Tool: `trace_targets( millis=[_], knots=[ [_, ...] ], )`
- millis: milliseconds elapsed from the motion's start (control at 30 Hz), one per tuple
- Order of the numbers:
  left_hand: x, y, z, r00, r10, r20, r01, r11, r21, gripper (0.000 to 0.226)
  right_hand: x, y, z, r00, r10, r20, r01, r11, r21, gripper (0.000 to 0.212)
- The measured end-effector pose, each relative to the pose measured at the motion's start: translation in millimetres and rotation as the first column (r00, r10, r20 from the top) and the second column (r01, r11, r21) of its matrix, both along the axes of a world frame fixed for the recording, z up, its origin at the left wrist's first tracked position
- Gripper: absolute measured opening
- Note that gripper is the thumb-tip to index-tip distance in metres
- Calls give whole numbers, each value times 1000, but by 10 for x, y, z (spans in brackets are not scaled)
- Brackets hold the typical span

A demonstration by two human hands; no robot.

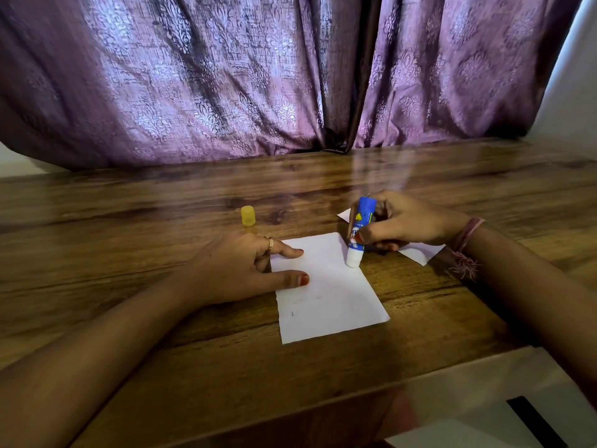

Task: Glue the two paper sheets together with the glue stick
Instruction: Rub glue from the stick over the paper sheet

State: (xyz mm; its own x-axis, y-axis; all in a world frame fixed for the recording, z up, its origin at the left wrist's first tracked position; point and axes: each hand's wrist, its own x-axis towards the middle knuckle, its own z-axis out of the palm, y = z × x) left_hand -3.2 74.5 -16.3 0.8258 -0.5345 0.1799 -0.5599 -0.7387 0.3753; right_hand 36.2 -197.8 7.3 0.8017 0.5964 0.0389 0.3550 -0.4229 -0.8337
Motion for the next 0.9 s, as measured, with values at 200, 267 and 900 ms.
trace_targets(
  millis=[200, 267, 900],
  knots=[
    [14, 15, -16, 1000, -7, 9, 8, 1000, -9, 67, 3, -3, 13, 999, 36, -7, -36, 999, 3, 4],
    [18, 16, -19, 1000, -3, 8, 3, 1000, -10, 67, -1, -10, 17, 998, 65, -20, -66, 998, -14, 6],
    [8, 8, 2, 1000, -1, -20, 1, 1000, -9, 70, -19, -5, 28, 995, 87, -53, -91, 993, -71, 7]
  ],
)
